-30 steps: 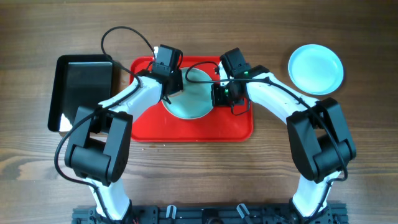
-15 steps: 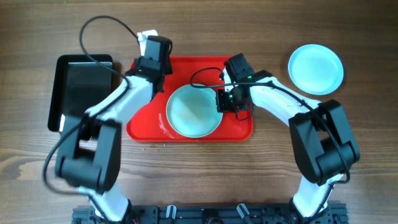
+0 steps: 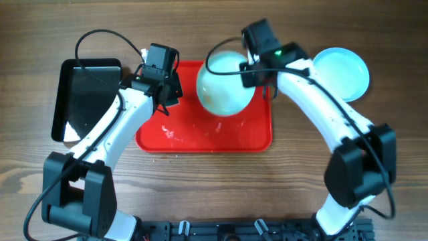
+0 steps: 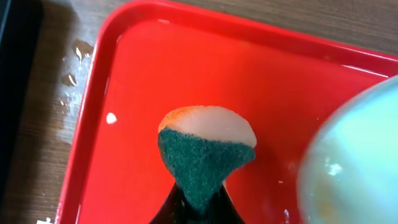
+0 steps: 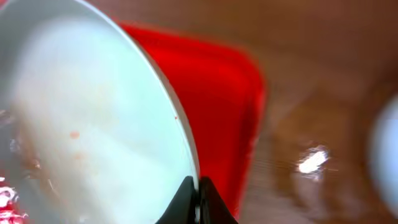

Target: Clean dirty plates on tray and stack at the side

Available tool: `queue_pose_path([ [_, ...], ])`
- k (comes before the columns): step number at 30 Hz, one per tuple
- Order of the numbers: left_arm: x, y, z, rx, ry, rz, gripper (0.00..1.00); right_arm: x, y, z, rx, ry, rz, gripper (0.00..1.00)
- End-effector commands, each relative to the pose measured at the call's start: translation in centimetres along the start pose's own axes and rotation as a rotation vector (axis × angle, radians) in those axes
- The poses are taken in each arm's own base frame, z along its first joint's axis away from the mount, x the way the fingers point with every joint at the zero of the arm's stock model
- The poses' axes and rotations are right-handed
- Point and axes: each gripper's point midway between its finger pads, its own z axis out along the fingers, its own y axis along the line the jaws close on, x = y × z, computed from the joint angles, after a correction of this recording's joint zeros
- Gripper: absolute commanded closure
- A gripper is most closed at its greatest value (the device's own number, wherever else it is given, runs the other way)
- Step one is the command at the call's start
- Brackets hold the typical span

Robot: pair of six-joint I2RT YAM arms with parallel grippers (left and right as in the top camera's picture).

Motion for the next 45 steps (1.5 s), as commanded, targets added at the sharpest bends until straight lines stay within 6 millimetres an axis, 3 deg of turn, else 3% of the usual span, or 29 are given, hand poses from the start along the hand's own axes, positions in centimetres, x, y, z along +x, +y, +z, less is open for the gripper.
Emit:
queue_pose_path([
  [1, 0.1, 0.5, 0.5, 0.037, 0.038, -0.065, 0.96, -3.2, -3.1, -4.7, 0.153, -0.120, -0.073, 0.96],
  [4, 0.0, 0.9, 0.6, 0.071, 0.058, -0.097, 0.96, -3.6, -3.8, -6.2, 0.235, -0.151, -0.137, 0.96],
  [9, -0.1, 1.0, 0.6, 0.135, 0.092, -0.135, 0.96, -5.0, -4.2, -8.8, 0.524, -0.189, -0.402, 0.96],
  [14, 0.0, 1.0, 0.6, 0.140, 0.095, -0.136, 0.96, -5.3, -1.3, -10.1, 0.619, -0.188, -0.645, 0.96],
  [19, 0.2, 1.0, 0.6, 0.142, 0.103, -0.137, 0.96, -5.7, 1.0, -12.1, 0.715, -0.247, -0.690, 0.96],
  [22, 0.5, 0.5, 0.5, 0.173, 0.123, -0.137, 0.96, -5.5, 2.1, -12.1, 0.688, -0.283, -0.640, 0.96],
  [26, 1.1, -1.1, 0.0, 0.263, 0.163, -0.130, 0.96, -2.2, 5.2, -7.2, 0.218, -0.191, -0.455, 0.96],
  [31, 1.4, -1.1, 0.0, 0.266, 0.179, -0.131, 0.96, 0.7, 3.6, -2.9, -0.077, -0.035, -0.081, 0.96],
  [35, 0.8, -1.3, -0.9, 0.284, 0.144, -0.076, 0.96, 4.5, 1.4, 2.0, -0.103, 0.070, 0.042, 0.96],
  [37, 0.3, -2.0, -2.3, 0.335, 0.124, -0.070, 0.96, 6.1, 2.3, 4.1, -0.165, 0.090, 0.053, 0.96],
  [41, 0.5, -5.1, -4.7, 0.487, 0.127, -0.042, 0.96, 7.0, 5.1, 6.0, -0.318, 0.099, 0.138, 0.96],
  [45, 2.6, -7.6, -3.7, 0.497, 0.187, -0.006, 0.96, 8.5, 6.1, 8.1, -0.318, 0.165, 0.168, 0.96],
])
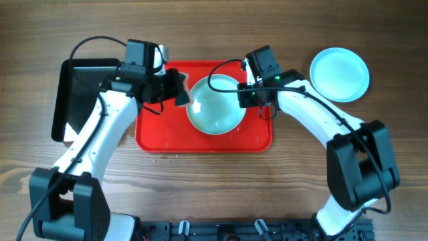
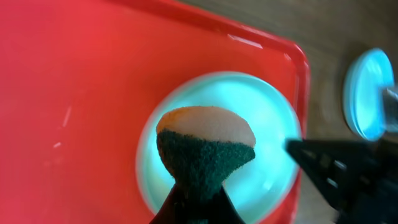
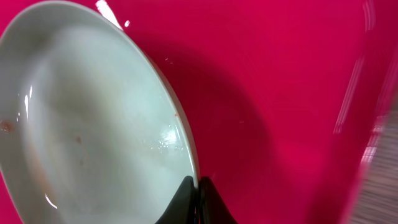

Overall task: Clean dirty plates on tray and stack at the side
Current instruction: 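Lower the plate and scrub it again with the left gripper's sponge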

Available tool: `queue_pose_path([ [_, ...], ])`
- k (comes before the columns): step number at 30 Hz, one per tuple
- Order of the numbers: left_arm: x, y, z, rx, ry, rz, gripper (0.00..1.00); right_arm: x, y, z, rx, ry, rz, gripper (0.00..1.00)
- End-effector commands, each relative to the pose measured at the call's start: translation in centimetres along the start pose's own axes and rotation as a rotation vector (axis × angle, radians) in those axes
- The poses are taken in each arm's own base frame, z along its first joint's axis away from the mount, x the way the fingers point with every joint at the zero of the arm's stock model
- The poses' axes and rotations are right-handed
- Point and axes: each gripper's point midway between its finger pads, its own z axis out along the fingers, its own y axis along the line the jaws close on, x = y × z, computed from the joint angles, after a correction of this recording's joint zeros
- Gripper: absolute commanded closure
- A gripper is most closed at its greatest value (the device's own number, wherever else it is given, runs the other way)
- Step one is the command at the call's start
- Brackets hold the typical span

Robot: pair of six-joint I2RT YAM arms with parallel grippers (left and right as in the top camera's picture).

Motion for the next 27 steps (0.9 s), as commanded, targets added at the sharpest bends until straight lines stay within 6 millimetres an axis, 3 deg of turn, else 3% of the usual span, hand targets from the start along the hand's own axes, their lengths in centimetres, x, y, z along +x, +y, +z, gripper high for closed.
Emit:
queue_pose_path([
  [1, 2.2, -2.8, 2.2, 0.063, 0.077, 0.052, 0.96, 2.2, 1.4, 2.8, -0.055, 0.093, 0.055, 0.96],
  [3, 3.8, -3.4, 5.2, 0.064, 0.131, 0.082, 0.96, 3.2, 2.0, 4.0, -0.053, 0.123, 0.055, 0.96],
  [9, 6.2, -2.7, 9.4, 0.021, 0.210, 0.064, 0.96, 3.2, 2.3, 4.0, -0.054, 0.123, 0.058, 0.96],
  [19, 7.2, 0.2, 11.6, -0.093, 0.237, 0.037, 0.96, 3.2, 2.3, 4.0, -0.054, 0.122, 0.058, 0.96],
  [23, 6.9, 3.6, 12.3, -0.255, 0.201, 0.045, 0.96, 3.2, 2.3, 4.0, -0.054, 0.123, 0.057, 0.96],
  [27, 5.4, 7.7, 11.2, -0.465, 0.128, 0.058, 0.96, 3.3, 2.2, 4.0, -0.052, 0.126, 0.057, 0.96],
])
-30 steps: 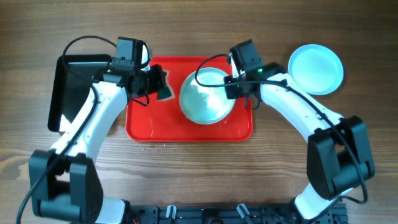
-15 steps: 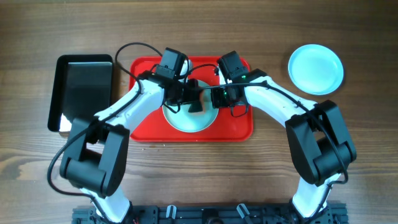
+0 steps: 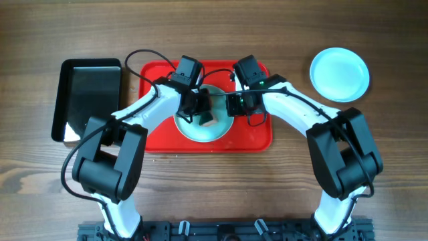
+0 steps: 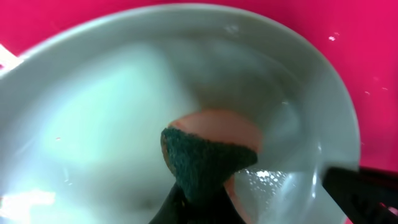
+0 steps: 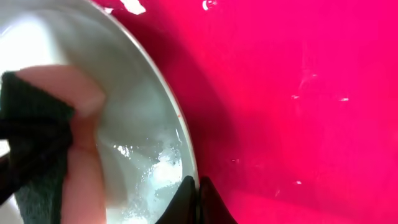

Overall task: Clean dirty plates on tray and stack at the side
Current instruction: 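Lower the plate and scrub it again with the left gripper's sponge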

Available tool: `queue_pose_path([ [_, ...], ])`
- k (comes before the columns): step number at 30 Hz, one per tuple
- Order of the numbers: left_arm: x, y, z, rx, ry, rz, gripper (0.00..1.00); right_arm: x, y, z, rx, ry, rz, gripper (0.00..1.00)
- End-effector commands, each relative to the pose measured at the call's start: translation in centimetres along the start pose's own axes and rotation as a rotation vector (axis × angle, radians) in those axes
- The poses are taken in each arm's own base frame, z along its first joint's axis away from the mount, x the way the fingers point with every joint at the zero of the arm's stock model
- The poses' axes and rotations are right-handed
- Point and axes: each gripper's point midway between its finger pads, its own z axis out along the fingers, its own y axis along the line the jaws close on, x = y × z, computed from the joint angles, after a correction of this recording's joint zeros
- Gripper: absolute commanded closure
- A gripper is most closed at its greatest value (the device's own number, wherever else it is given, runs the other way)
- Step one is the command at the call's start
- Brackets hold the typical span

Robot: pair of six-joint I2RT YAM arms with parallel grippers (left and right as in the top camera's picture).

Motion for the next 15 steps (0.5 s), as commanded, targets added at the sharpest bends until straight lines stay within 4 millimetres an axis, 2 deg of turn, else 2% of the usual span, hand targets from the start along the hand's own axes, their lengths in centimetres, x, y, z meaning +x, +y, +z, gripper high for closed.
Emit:
queue_pose_path([
  [1, -1.6, 7.4, 0.2, -0.355, -0.103, -0.028, 0.96, 0.4, -0.3, 0.4, 0.009, 0.015, 0.011, 0.96],
  [4, -2.8, 9.9, -1.3, -0.481, -0.164, -0.041, 0.96, 0.4, -0.4, 0.4, 0.014, 0.017, 0.011, 0.96],
  [8, -4.2, 9.8, -3.5, -0.473, -0.211, -0.015, 0.96, 0.4, -0.5, 0.4, 0.017, 0.015, 0.010, 0.96],
  [12, -5.9, 8.0, -7.7, -0.410, -0.318, -0.026, 0.96, 0.4, -0.5, 0.4, 0.017, 0.016, 0.010, 0.96],
  [14, -5.8, 6.2, -9.0, -0.316, -0.324, -0.022, 0.96, 0.4, -0.5, 0.4, 0.017, 0.016, 0.011, 0.96],
  [15, -5.6, 4.7, -9.7, -0.235, -0.318, -0.015, 0.96, 0.4, -0.5, 0.4, 0.017, 0.016, 0.012, 0.96],
])
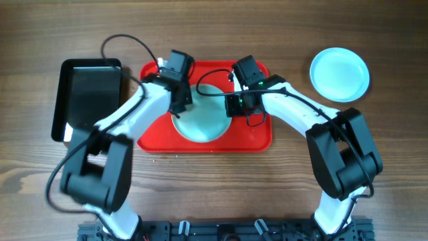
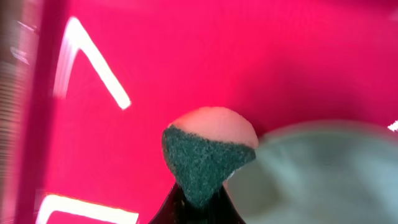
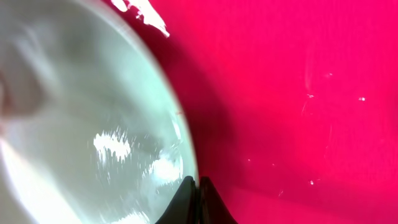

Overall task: Clean dirty plates on tray and stack at the side
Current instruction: 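Lower the plate and scrub it again with the left gripper's sponge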

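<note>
A pale mint plate [image 1: 202, 114] lies on the red tray [image 1: 257, 137]. My right gripper [image 1: 234, 106] is shut on the plate's right rim [image 3: 189, 158]; wet streaks show on the plate [image 3: 81, 143]. My left gripper [image 1: 180, 100] is shut on a sponge [image 2: 208, 155], green scouring side towards the camera and pale pink foam beyond. The sponge hangs at the plate's left edge [image 2: 323, 168], over bare tray [image 2: 186, 56]. A second plate, light blue [image 1: 339, 73], rests on the table at the far right.
A black tray [image 1: 87, 97] sits on the wooden table left of the red tray. White foam flecks [image 3: 140, 9] lie on the red tray past the plate's rim. Both arms' cables loop above the red tray.
My left gripper has moved with the sponge from inside the plate's bowl to its left edge, over bare tray. The right gripper still holds the rim in the same place.
First the right gripper held the plate tilted up at the tray's back, the sponge over the tray's left part. Then the plate lay lower on the tray with the sponge above it. Then the sponge was pressed into the plate, and now it is off to the left.
</note>
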Available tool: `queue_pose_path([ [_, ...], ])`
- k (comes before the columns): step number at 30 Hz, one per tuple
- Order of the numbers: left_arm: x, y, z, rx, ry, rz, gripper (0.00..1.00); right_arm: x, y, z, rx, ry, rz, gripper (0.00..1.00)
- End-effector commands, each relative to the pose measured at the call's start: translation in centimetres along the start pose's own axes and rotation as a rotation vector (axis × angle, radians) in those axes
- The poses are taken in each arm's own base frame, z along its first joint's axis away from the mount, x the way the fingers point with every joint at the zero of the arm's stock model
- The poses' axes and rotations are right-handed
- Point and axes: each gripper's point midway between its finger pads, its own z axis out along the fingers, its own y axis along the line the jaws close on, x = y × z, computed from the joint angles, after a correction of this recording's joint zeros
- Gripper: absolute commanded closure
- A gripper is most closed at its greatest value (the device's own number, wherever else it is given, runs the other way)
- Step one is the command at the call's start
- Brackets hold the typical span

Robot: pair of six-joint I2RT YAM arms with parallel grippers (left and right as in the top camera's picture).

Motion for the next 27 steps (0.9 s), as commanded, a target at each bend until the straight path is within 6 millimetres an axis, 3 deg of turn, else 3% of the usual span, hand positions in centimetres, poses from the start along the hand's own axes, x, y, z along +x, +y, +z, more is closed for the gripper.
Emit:
queue_pose_path([
  [1, -1.9, -1.8, -5.3, 0.192, -0.064, -0.025, 0.96, 0.3, -1.0, 0.4, 0.035, 0.011, 0.013, 0.96],
  [3, -1.8, -4.6, -7.6, 0.374, -0.045, -0.014, 0.96, 0.3, -1.0, 0.4, 0.035, 0.011, 0.012, 0.96],
  [5, -1.6, -5.9, -7.9, 0.441, -0.033, -0.011, 0.96, 0.3, -0.9, 0.4, 0.034, 0.010, 0.013, 0.96],
  [10, 1.9, -8.3, -4.1, 0.436, 0.117, -0.028, 0.96, 0.3, -0.9, 0.4, 0.034, 0.010, 0.013, 0.96],
  [15, 6.0, -8.0, 1.6, 0.348, 0.274, -0.015, 0.96, 0.3, -0.9, 0.4, 0.035, 0.012, 0.013, 0.96],
  [17, 7.1, -6.6, 3.2, 0.283, 0.317, -0.025, 0.96, 0.4, -1.0, 0.4, 0.035, 0.013, 0.013, 0.96],
  [21, 6.8, -1.8, 3.7, 0.087, 0.306, -0.042, 0.96, 0.4, -1.0, 0.4, 0.036, 0.014, 0.014, 0.96],
  [27, 4.5, 3.9, 1.5, -0.055, 0.255, -0.088, 0.96, 0.3, -1.3, 0.4, 0.055, 0.008, 0.013, 0.96],
])
